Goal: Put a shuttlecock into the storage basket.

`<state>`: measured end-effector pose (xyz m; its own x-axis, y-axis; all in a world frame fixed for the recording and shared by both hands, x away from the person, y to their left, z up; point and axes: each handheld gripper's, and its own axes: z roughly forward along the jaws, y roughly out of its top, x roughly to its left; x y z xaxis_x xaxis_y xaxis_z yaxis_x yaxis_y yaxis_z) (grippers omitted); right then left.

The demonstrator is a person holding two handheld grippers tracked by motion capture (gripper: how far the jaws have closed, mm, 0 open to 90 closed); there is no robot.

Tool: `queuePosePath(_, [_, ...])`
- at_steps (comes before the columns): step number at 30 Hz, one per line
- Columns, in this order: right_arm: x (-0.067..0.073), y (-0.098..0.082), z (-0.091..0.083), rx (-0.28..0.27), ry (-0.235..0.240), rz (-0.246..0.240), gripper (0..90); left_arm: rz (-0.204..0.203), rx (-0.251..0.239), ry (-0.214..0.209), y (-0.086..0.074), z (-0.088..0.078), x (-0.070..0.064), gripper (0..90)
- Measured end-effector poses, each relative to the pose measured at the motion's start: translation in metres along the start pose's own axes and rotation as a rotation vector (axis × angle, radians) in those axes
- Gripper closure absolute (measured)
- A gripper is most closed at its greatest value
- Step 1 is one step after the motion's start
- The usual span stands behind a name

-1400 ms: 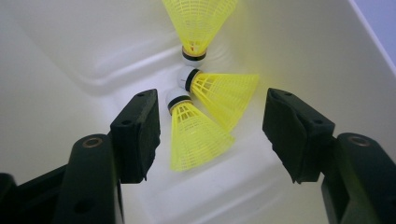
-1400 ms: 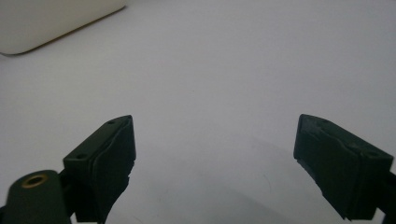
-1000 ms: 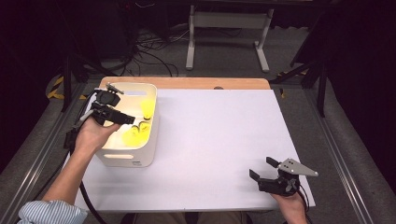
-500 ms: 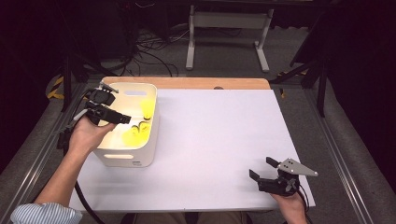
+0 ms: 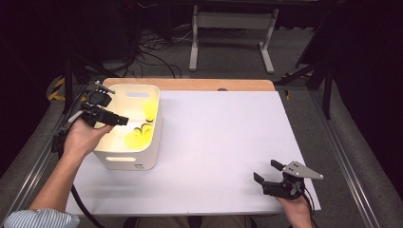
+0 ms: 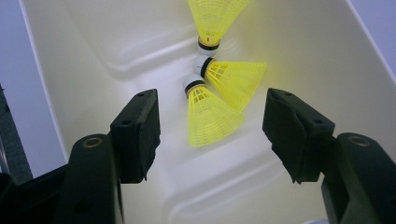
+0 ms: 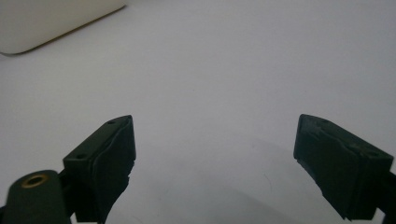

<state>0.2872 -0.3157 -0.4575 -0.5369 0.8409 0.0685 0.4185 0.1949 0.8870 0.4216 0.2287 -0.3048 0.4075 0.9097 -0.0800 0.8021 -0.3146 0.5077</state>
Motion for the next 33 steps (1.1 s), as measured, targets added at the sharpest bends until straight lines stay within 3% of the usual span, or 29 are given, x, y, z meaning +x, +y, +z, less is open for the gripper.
queuePosePath(33, [0.000,0.000,0.000,0.001,-0.002,-0.001,13.3,-0.049,-0.021,0.015,-0.007,-0.012,0.015,37.8])
